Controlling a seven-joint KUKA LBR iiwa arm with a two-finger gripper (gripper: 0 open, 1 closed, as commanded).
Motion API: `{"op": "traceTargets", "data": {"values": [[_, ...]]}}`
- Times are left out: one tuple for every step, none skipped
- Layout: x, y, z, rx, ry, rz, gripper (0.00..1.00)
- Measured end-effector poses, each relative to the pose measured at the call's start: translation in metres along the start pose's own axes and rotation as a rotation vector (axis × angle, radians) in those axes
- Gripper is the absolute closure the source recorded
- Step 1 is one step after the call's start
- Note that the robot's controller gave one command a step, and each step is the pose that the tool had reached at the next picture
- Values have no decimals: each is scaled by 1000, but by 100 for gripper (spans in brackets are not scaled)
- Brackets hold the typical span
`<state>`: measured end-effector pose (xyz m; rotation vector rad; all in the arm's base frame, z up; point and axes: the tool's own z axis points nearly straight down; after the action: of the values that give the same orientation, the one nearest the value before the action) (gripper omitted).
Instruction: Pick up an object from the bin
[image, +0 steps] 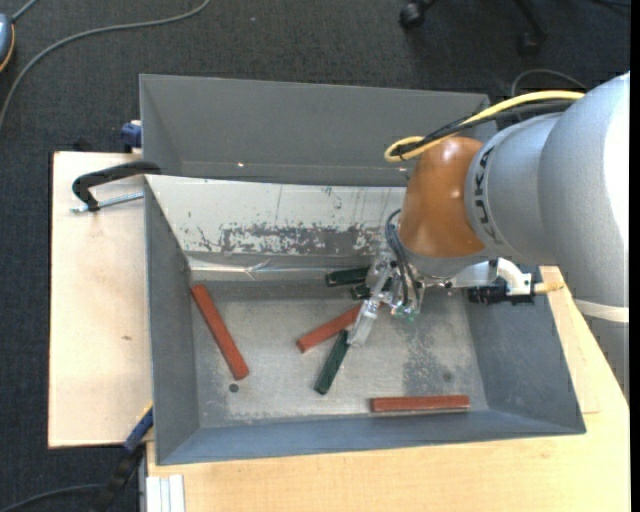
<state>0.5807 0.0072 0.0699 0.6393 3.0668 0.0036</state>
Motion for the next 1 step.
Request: {"op": "traceTargets", "data": {"values": [[10,76,-2,-3,3,83,0]]}}
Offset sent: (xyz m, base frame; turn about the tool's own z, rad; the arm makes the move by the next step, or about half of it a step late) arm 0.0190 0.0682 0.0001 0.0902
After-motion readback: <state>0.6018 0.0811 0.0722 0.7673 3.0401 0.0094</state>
